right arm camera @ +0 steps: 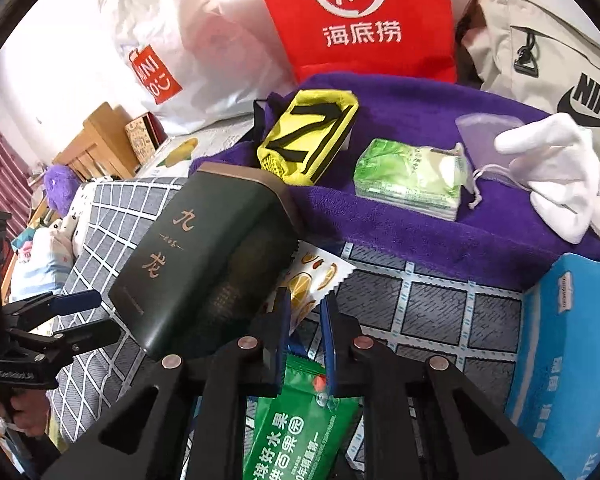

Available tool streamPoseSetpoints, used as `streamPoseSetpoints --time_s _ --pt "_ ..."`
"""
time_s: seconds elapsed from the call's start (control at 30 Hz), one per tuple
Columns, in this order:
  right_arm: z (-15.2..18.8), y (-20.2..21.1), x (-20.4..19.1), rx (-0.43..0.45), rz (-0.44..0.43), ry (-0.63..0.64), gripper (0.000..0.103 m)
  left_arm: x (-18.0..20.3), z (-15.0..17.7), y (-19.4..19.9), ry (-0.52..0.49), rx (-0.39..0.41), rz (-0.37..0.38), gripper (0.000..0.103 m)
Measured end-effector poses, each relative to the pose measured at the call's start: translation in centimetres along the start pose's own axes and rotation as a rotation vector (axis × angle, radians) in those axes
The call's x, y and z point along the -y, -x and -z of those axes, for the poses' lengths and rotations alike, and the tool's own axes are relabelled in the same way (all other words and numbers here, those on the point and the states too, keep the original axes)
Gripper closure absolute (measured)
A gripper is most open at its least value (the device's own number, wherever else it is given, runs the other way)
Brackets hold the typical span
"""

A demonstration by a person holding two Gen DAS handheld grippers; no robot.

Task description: Organize soft objects

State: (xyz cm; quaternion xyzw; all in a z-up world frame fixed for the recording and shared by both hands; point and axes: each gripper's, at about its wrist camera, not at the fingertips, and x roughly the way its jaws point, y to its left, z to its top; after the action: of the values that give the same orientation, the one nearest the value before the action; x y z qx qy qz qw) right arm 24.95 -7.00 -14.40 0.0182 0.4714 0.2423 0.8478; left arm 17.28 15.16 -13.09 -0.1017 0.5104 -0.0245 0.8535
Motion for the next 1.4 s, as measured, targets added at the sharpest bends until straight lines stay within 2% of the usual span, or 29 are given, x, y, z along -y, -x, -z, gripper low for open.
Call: streamPoseSetpoints --time_s 0.1,0.2,0.4,0.57,0.73,1.0,1.2,1.3,1.4 --pt "-0.1 -0.9 0.3 -0.016 0.002 -0.018 0.088 0.0 0.0 0.1 -0.001 -0.001 0.000 0.021" --pt "-0.3 -0.8 0.6 0.016 -0.016 -0.031 0.093 0.1 0.0 0.1 -0.002 0.000 0.002 0.021" --pt "0.0 1.3 0.0 0.079 -0.009 0.013 0.099 0.6 0.2 0.3 -0.009 0.002 0.015 0.021" --pt "0.7 3.6 0.4 0.109 0.003 0.022 0.100 2.0 0.9 0.9 -0.031 0.011 0.038 0.022" --pt "2.2 6.7 1.2 0.147 0.043 0.024 0.100 4.8 1.7 1.1 -0.067 0.011 0.065 0.023" --pt "5.5 12.6 2.0 0.214 0.095 0.041 0.100 11.7 3.5 -0.6 -0.174 -0.003 0.072 0.023" --pt "7.9 16.7 2.4 0.265 0.139 0.057 0.100 14.8 4.1 -3.0 -0.163 -0.035 0.086 0.023" --pt "8.9 18.0 3.0 0.275 0.141 0.044 0.100 15.8 4.3 -3.8 -0.174 -0.010 0.023 0.023" --pt "9.6 18.4 3.7 0.280 0.139 0.035 0.100 17.2 4.8 -4.3 -0.241 0.019 -0.061 0.022"
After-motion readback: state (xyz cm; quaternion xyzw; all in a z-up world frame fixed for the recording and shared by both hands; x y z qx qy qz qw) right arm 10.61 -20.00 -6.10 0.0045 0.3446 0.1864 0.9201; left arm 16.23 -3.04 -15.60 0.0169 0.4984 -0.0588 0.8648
